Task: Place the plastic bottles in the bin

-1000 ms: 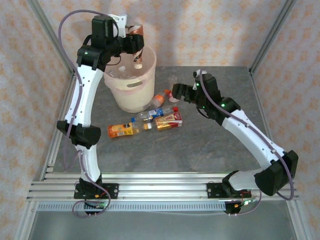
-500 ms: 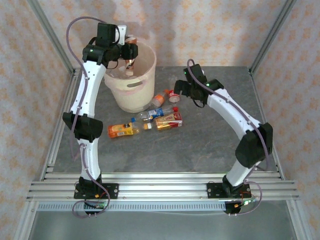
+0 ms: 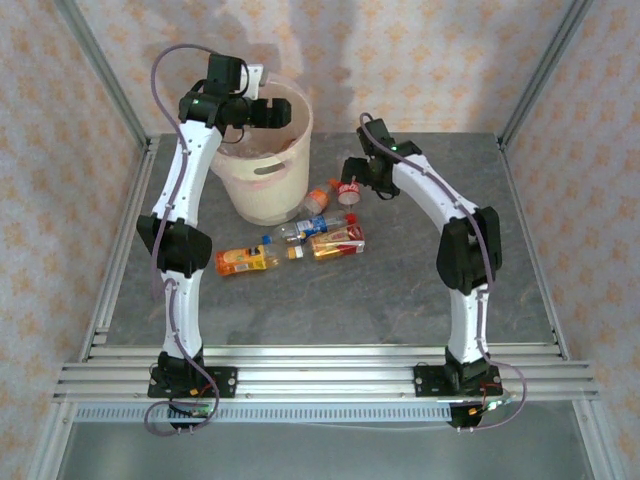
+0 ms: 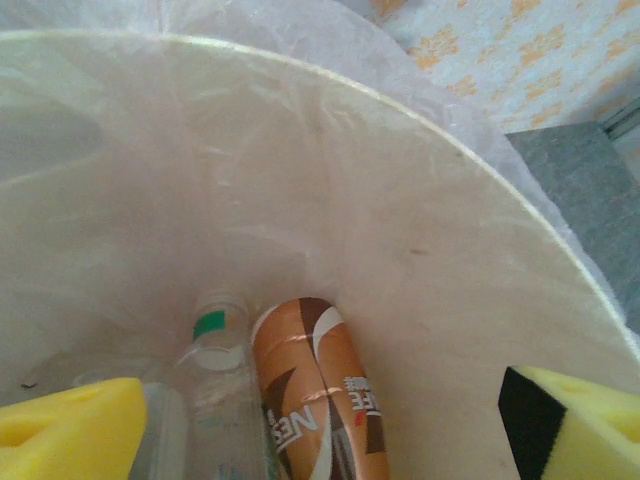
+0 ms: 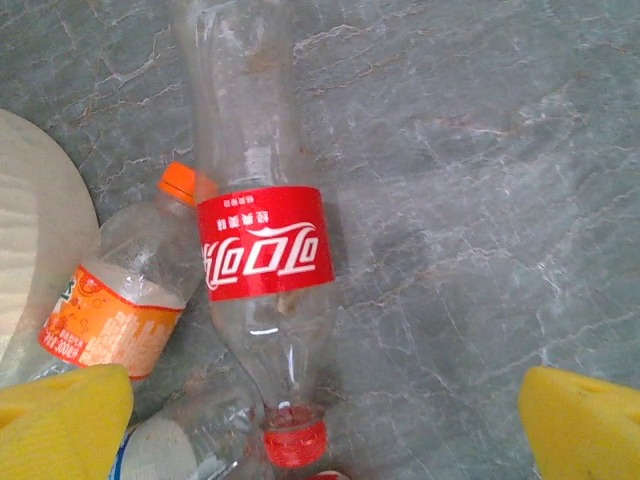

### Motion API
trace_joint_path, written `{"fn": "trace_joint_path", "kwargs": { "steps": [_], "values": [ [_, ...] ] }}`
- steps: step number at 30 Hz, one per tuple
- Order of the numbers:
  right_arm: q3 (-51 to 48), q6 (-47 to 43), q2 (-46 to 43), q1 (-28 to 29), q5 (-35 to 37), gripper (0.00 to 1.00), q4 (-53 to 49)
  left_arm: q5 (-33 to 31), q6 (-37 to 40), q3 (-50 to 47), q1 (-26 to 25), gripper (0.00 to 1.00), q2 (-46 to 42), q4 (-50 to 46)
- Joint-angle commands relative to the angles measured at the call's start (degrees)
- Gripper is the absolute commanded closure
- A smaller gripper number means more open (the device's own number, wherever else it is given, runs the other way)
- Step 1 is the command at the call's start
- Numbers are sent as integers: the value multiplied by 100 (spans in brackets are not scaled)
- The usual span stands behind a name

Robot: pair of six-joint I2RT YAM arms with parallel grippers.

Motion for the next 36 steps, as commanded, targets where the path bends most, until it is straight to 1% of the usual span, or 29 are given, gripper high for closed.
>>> {"fn": "trace_joint_path", "kwargs": {
  "steps": [1, 3, 8, 14, 17, 19, 24, 31, 36],
  "values": [
    [404, -86, 246, -24, -100, 1, -290, 190, -105, 197, 45, 6, -146, -110],
    [510, -88, 368, -25, -151, 0, -306, 142, -128, 204, 46, 6, -224, -160],
    [766, -131, 658, -28, -247, 6, -394, -15, -199, 133, 50, 6, -526, -309],
    [960, -244, 909, -30, -344, 9, -480, -364, -338, -513, 47, 5, -1350, -78],
    [1158, -310, 1078, -39, -356, 10, -532, -481, -417, -1110, 46, 3, -2002, 172],
    [1350, -346, 1233, -41, -354, 11, -574, -566, -498, -1650, 46, 0, -2450, 449],
    [1782, -387, 1609, -47, -421, 12, -617, -961, -719, -3012, 53, 0, -3618, 1179],
    [2029, -440, 1925, -46, -269, 12, -668, -1911, -962, -4255, 50, 0, -4734, 1561],
    [2140, -479, 2099, -52, -229, 17, -702, -2116, -1099, -4893, 46, 0, -5301, 1851]
  ]
}}
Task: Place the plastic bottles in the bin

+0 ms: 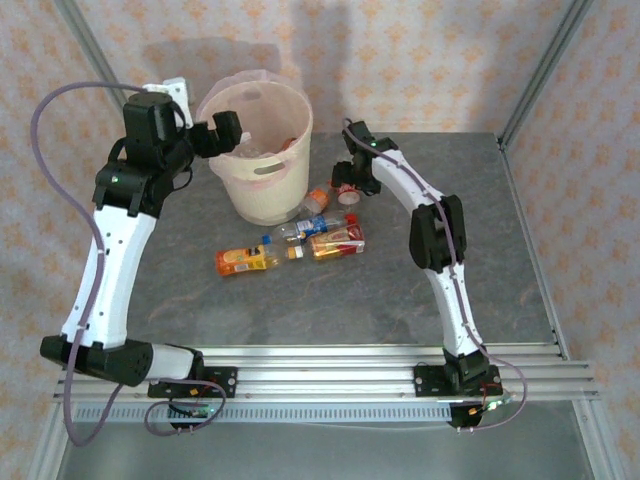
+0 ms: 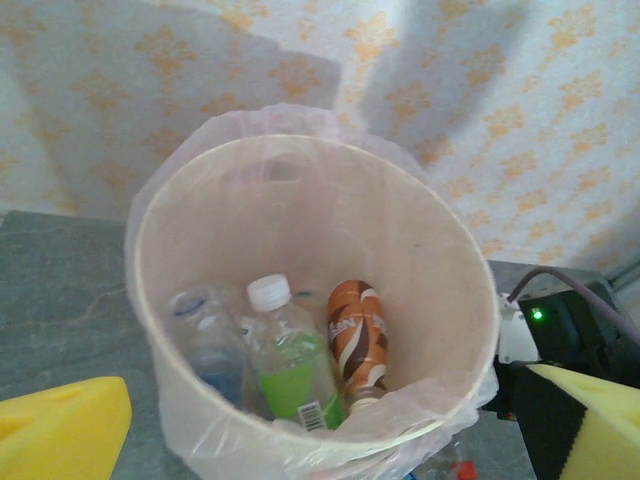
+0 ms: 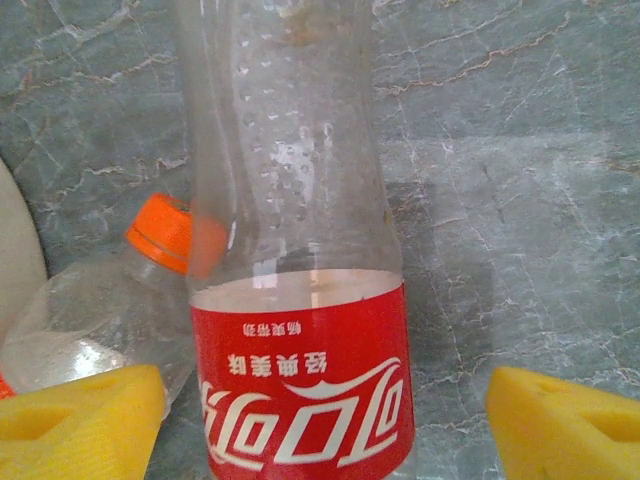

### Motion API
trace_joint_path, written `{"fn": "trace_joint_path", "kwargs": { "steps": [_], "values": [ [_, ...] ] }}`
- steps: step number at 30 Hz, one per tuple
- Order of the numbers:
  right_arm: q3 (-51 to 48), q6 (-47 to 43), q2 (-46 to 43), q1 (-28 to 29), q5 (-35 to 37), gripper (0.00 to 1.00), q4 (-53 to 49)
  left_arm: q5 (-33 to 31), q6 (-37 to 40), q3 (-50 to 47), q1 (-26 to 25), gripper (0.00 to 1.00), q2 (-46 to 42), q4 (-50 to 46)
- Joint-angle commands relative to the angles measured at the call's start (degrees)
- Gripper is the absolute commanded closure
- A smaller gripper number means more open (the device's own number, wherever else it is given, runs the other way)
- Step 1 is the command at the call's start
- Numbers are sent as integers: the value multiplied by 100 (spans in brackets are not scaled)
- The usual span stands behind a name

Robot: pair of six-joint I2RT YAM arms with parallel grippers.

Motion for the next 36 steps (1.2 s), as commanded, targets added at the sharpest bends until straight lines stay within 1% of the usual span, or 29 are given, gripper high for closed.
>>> {"fn": "trace_joint_path", "kwargs": {
  "steps": [1, 7, 14, 20, 32, 36],
  "values": [
    [226, -83, 155, -55, 186, 18, -214, -396, -179, -201, 48, 0, -322, 430],
    [240, -88, 269, -80, 226, 19, -226, -342, -202, -231, 46, 0, -356, 391],
    [62, -150, 302, -116, 413, 23, -267, -269, -206, -242, 52, 0, -321, 359],
    [-96, -204, 298, -138, 469, 24, -247, -269, -215, -269, 48, 0, -314, 359],
    [-351, -269, 307, -202, 536, 24, -131, -409, -335, -323, 46, 0, -294, 430],
    [-472, -271, 307, -203, 567, 28, -54, -523, -425, -346, 45, 0, -306, 446]
  ]
}}
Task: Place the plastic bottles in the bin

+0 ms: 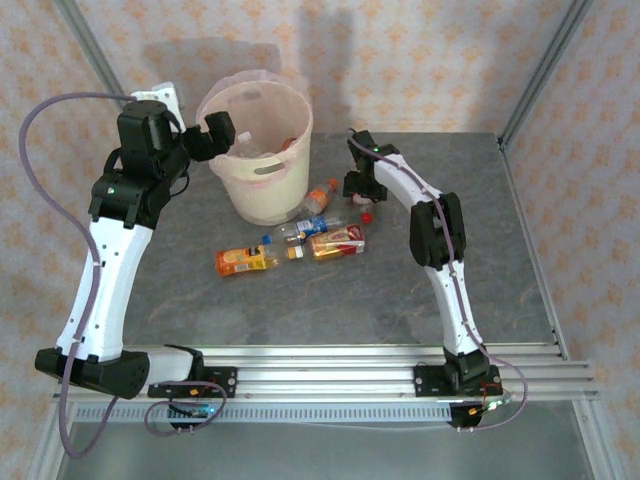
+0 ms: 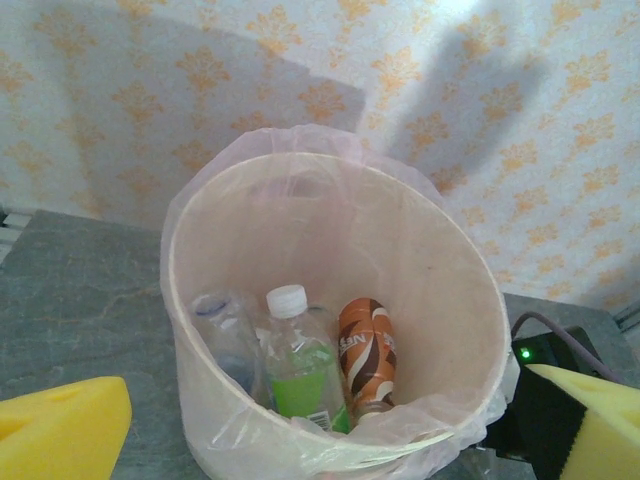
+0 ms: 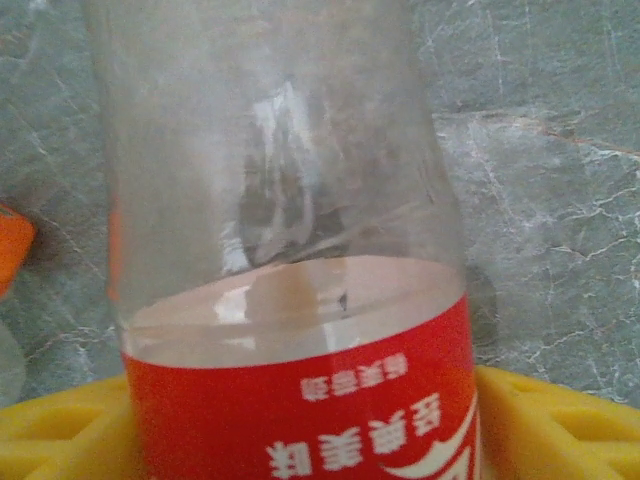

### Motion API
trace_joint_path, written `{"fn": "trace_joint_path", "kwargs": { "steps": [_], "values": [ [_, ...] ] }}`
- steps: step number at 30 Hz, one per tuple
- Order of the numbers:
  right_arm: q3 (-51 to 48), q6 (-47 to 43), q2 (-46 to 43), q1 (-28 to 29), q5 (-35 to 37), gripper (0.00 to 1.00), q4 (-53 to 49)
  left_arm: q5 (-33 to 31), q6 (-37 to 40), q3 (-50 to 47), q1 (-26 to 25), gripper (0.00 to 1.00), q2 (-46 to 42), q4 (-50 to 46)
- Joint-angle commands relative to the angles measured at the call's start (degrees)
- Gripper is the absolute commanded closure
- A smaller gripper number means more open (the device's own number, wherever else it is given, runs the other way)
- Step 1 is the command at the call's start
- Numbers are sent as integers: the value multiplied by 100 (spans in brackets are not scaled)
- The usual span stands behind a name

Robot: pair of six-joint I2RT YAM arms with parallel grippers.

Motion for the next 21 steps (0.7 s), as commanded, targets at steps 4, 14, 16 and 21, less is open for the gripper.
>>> {"fn": "trace_joint_path", "kwargs": {
  "steps": [4, 14, 16, 21],
  "values": [
    [-243, -59, 121, -34, 226, 31, 42, -231, -208, -48, 52, 0, -32, 226],
    [-653, -106, -315, -31, 339, 48, 267, 23, -448, -187, 45, 0, -28, 474],
    [-809, -128, -534, -29, 420, 49, 329, 97, -469, -194, 45, 0, -18, 510],
    [-1424, -154, -1357, -33, 669, 51, 580, 443, -530, -240, 46, 0, 22, 655]
  ]
}}
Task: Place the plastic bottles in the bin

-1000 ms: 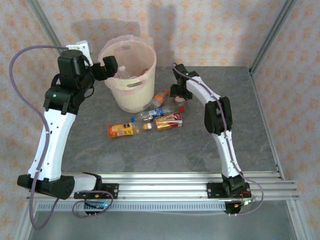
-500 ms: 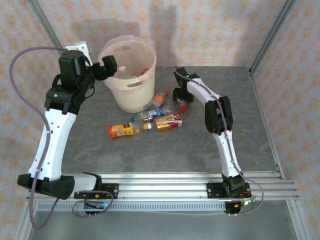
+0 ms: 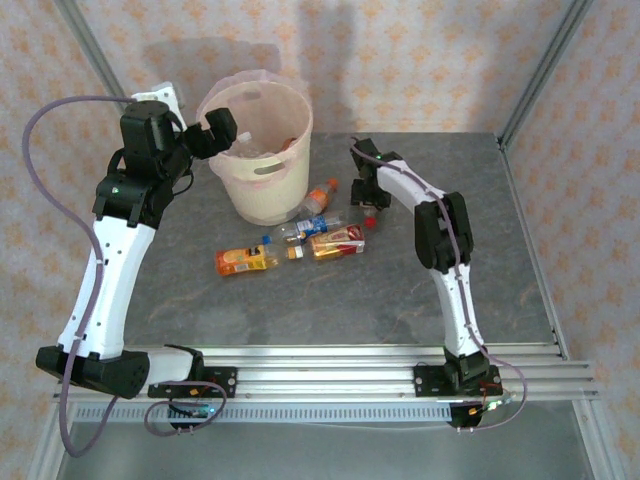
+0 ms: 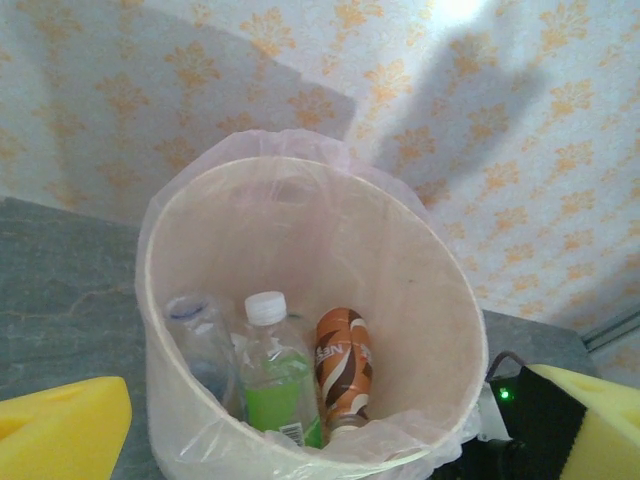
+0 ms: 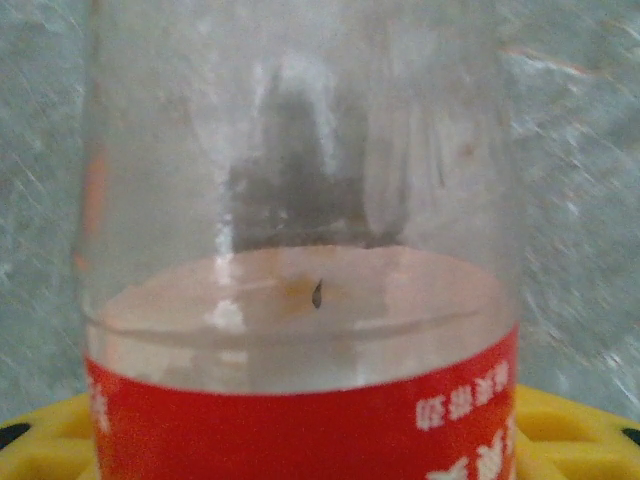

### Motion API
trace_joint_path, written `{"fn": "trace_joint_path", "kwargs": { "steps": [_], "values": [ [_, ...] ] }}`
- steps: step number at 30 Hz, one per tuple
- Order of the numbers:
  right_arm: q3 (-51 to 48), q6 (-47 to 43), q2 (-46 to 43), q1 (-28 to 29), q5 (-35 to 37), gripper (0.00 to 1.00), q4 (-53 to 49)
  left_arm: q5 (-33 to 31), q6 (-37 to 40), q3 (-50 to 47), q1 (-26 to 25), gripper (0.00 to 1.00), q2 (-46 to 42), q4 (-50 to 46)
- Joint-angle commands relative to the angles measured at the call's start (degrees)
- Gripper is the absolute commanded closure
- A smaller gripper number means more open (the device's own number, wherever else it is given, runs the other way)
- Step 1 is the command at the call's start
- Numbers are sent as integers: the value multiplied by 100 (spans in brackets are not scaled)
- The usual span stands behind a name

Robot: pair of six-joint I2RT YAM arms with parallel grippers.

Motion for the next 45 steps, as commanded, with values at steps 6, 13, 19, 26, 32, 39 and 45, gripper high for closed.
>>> {"fn": "trace_joint_path", "kwargs": {
  "steps": [6, 13, 19, 26, 32, 39, 45],
  "values": [
    [-1191, -18, -1997, -23, 317, 52, 667, 662, -305, -111, 9, 0, 94, 526],
    [-2294, 15, -3515, 94, -356, 53, 1502, 970, -375, -38, -404, 0, 345, 675],
    [-2916, -10, -4547, 409, -928, 53, 2093, 1225, -309, 143, -1077, 0, 741, 673],
    [-3570, -12, -5356, 787, -1679, 52, 3037, 2216, -823, 54, -1446, 0, 1127, 1402],
    [-3822, 248, -5552, 887, -2505, 51, 3773, 2659, -819, 144, -1598, 0, 1262, 1633],
    [-3904, 551, -5519, 991, -3045, 51, 4365, 2964, -929, 177, -1653, 0, 1396, 1882],
    [-3947, 731, -5498, 1071, -3301, 51, 4685, 2995, -1122, 272, -1658, 0, 1555, 1943]
  ]
}}
